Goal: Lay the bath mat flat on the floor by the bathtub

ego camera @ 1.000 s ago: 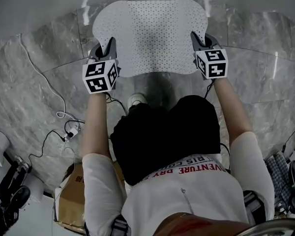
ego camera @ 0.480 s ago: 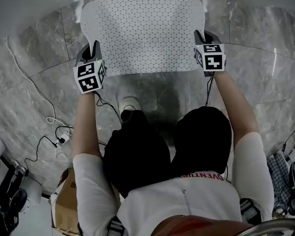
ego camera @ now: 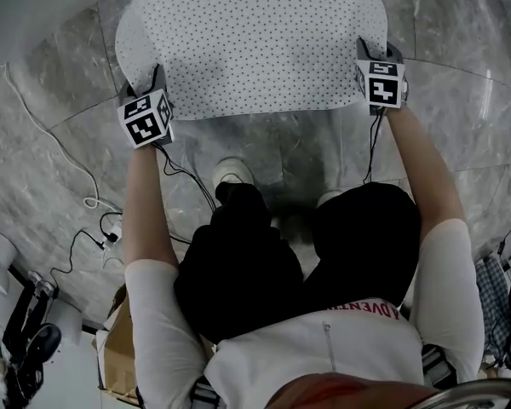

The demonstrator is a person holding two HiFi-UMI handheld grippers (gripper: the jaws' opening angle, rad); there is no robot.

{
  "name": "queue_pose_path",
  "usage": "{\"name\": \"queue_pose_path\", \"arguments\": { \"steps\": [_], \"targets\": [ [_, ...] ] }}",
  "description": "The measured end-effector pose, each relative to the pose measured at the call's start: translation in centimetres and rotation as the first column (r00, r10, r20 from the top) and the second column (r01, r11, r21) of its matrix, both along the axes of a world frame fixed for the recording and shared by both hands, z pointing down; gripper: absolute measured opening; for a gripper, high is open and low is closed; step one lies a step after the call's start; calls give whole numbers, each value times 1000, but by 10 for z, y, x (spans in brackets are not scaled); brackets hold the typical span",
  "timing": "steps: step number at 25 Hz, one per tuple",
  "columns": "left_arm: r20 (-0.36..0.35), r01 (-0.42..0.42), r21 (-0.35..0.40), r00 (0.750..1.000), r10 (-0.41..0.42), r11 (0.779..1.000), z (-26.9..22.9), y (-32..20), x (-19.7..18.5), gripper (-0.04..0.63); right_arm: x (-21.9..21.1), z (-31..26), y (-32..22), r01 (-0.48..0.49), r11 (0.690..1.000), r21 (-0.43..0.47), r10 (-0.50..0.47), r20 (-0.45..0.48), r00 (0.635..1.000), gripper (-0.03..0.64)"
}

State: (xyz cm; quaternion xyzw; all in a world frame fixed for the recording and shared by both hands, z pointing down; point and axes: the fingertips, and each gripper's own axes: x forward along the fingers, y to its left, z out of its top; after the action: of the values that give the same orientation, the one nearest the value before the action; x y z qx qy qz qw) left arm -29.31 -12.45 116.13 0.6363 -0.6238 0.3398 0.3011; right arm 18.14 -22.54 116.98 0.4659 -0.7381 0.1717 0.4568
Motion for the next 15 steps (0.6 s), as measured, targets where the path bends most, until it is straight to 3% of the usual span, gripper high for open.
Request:
{"name": "queue_pose_path", "arguments": {
  "steps": [3,5,7,10,15],
  "targets": [
    [-45,70,25,997,-69,997,-5,4,-16,285,17,1,0,-56,998,-6,56,2,998,205],
    [-31,112,93,994,-109,989,-17,1,-26,375,26,-1,-2,-72,997,11,73,-7,997,234],
    [8,143,147,989,-146,979,-28,-4,-36,421,35,-7,-7,-96,994,51,97,-20,995,260],
    [29,144,196,988,-152,970,-44,-12,-38,437,29,-24,-18,-81,988,130,86,-35,996,282],
    [-82,100,206,993,-85,973,-61,-29,-3,431,-32,-49,-24,39,985,166,-47,44,998,288]
  ]
}}
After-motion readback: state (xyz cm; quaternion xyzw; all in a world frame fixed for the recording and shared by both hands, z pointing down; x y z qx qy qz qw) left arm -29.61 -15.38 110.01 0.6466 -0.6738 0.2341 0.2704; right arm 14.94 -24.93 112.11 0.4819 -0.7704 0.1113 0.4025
